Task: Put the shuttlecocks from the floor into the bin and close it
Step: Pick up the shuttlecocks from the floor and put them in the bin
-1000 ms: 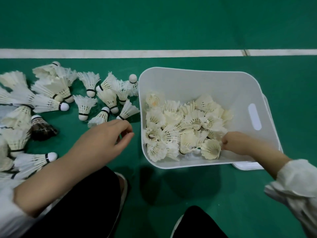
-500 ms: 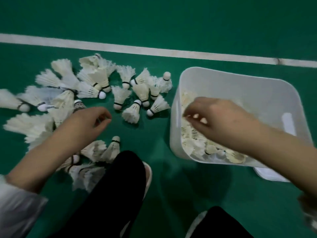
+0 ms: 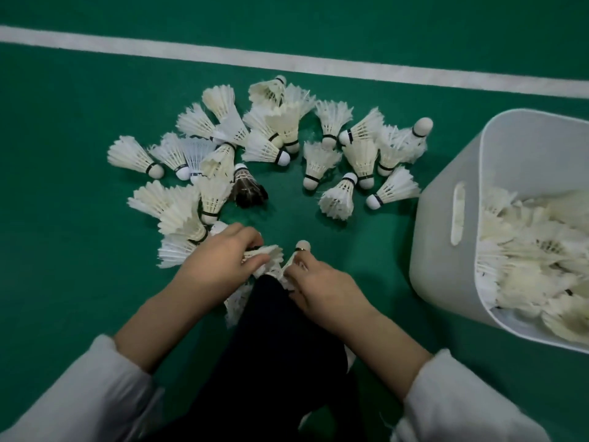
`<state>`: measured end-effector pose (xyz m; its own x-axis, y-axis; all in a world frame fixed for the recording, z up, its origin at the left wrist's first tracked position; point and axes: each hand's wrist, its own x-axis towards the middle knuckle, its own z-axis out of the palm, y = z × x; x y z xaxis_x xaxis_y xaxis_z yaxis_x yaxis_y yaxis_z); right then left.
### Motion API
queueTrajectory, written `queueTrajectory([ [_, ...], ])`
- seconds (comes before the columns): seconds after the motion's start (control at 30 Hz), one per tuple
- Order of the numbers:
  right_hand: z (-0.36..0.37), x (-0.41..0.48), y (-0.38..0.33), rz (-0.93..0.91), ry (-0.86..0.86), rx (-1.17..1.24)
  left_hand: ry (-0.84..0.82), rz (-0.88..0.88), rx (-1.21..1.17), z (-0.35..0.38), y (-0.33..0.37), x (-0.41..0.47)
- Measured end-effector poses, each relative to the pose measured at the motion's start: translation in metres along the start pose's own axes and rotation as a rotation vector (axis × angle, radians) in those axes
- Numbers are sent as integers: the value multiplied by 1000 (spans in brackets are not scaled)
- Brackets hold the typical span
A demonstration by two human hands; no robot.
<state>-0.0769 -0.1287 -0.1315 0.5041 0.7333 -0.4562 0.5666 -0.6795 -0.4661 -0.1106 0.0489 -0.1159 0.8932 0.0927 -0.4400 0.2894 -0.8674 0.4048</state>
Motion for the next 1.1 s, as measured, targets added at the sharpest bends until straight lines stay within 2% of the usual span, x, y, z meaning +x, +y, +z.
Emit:
queueTrajectory([
  [0.13,-4,8,17,-10,-3,61,-22,134,56,9,9,7],
  [0.27,-15,9,25,72,103,229,-108,349,313,14,1,10],
  [0.37,-24,5,31,203,233,387,-143,310,507,13,-4,14],
  [0.57,-32,-5,46,410,374,595,64,374,470,7,-14,21],
  [0.7,-23,-12,40,354,430,435,168,367,289,10,-5,18],
  [0.87,-21,-11,41,298,292,265,105,136,80,18,11,19],
  [0.93,-24,-13,40,304,269,237,118,108,9,18,16,20],
  [1.0,-28,-16,41,352,247,210,160,83,41,14,22,25],
  [1.1,-31,-22,45,386,223,72,185,68,226,10,35,42],
])
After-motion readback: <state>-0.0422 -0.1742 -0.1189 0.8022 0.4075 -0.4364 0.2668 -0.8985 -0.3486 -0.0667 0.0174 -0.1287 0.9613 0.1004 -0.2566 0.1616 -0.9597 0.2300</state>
